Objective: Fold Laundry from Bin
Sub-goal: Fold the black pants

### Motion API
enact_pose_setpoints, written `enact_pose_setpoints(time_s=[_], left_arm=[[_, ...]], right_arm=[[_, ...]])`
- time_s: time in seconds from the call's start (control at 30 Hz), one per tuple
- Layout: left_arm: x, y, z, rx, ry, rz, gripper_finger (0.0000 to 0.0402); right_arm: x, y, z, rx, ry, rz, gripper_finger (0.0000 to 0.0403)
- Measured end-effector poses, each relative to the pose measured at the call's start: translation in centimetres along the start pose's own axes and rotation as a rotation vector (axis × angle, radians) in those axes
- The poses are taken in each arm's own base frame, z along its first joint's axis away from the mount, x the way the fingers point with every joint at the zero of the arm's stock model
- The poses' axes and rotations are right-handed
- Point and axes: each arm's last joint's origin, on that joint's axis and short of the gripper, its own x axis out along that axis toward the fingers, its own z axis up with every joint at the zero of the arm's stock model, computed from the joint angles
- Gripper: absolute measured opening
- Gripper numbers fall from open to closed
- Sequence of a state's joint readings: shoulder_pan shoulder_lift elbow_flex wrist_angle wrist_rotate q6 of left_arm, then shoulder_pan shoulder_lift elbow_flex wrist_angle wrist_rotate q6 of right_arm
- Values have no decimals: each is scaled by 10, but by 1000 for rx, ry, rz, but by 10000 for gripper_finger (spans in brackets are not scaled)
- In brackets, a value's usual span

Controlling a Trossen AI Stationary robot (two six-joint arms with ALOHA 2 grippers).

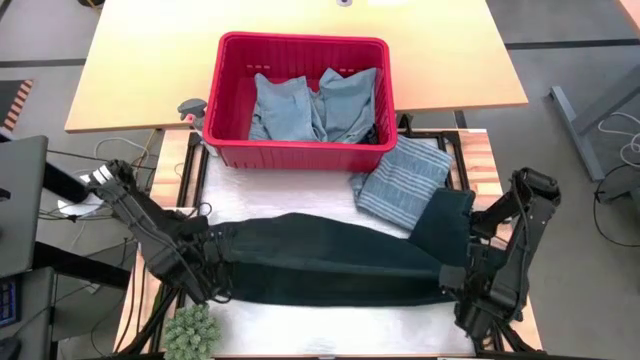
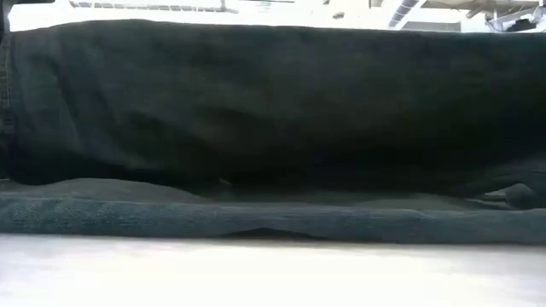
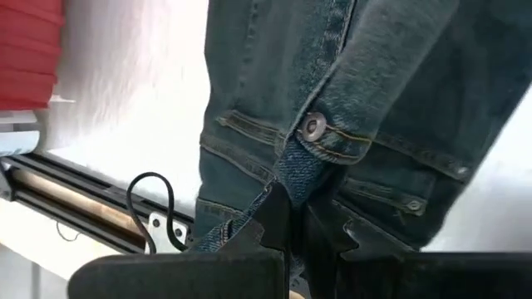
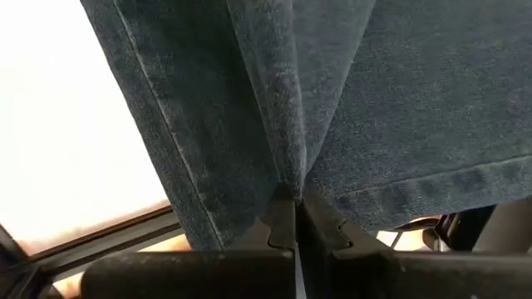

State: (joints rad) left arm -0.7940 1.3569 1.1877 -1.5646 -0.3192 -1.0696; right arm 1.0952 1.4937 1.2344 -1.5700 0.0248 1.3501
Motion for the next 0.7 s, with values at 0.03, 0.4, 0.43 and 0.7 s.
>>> enact_pose_setpoints(time_s=[0.03, 0.4, 0.43, 0.7], left_arm=[[1, -3, 0, 6, 7, 8, 0], [16, -29, 1, 201, 144, 0, 0], [16, -31, 1, 211, 146, -21, 0], [13, -32, 0, 240, 129, -78, 21]], right_arm=[[1, 2, -2, 0, -2, -5, 21], [3, 5, -3, -6, -4, -21, 21], [3, 5, -3, -7, -4, -21, 21], [3, 5, -3, -15, -2, -21, 21]])
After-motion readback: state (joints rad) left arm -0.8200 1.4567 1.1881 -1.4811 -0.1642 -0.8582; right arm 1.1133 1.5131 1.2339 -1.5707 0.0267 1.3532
